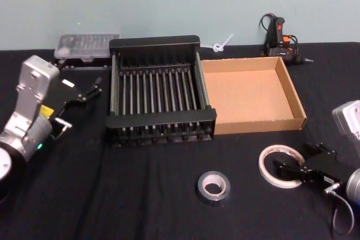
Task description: Pick up the white tape and place it into the black box , Pick up the silver tape and place it into the brown box.
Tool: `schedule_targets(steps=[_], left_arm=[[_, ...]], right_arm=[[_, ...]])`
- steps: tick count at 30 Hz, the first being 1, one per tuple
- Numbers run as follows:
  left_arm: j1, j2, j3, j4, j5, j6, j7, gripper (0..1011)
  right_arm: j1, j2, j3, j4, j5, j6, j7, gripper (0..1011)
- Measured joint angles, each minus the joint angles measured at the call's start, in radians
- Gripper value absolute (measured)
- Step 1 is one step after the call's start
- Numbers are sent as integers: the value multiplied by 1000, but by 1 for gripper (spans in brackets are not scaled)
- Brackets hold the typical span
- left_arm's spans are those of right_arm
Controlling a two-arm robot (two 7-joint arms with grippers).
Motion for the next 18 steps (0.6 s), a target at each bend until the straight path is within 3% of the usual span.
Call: schedule_targets(steps=[18], left_arm=[[0,0,0,0,0,0,0,1001]], right_arm=[[-6,-11,13,-7,-18,-8,15,1002]])
